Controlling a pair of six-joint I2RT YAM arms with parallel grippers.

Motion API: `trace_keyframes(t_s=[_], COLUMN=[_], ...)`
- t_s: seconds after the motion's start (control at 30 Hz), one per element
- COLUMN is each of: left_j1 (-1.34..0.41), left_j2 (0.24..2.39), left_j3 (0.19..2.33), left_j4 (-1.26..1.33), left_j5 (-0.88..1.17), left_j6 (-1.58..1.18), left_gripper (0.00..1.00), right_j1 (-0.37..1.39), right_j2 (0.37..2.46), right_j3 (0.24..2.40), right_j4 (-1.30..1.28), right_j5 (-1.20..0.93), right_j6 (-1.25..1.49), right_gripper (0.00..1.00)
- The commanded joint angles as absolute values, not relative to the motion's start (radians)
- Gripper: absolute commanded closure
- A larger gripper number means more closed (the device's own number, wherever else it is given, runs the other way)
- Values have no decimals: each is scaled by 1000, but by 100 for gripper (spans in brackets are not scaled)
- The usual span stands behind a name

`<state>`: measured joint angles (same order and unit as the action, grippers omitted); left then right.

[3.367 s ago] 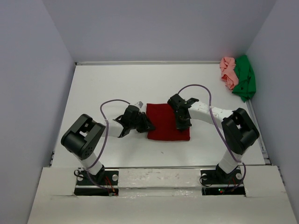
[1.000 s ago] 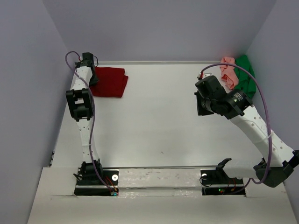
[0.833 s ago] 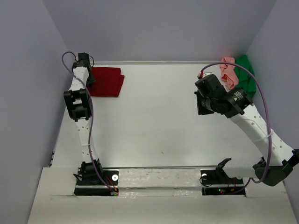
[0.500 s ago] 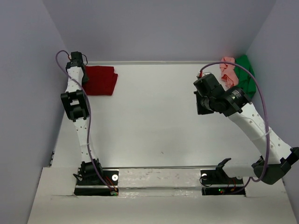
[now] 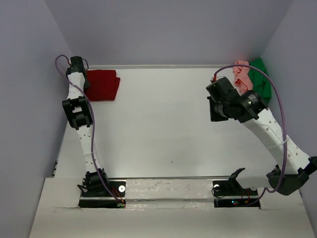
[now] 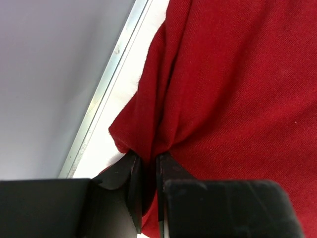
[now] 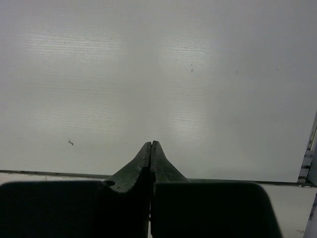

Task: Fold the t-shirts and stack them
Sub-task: Neatly place the folded tshirt to the corner

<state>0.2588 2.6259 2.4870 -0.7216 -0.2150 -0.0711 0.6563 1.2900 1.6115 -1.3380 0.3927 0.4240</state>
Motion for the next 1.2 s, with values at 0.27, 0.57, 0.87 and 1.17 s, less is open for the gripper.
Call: trace_keyframes(t_s=[0.27, 0.57, 0.87, 1.17], left_j1=[275, 258, 196, 127], left_j2=[2569, 2488, 2413, 2249], left_j3=[2461, 2412, 2364, 2252], left_j4=[-611, -574, -571, -545], left_j5=[-270, -295, -373, -548], left_j6=[-58, -67, -81, -172], left_gripper=[48, 20, 10, 10], right_j1=[667, 667, 667, 667], right_j2=[1284, 1289, 1285, 1272], right_j3=[1621, 1595, 1562, 1525], right_j4=[-1347, -1328, -1312, -1286], right_j5=[377, 347, 318, 284], right_j6=[449, 439, 443, 449], right_gripper=[100, 100, 100, 100])
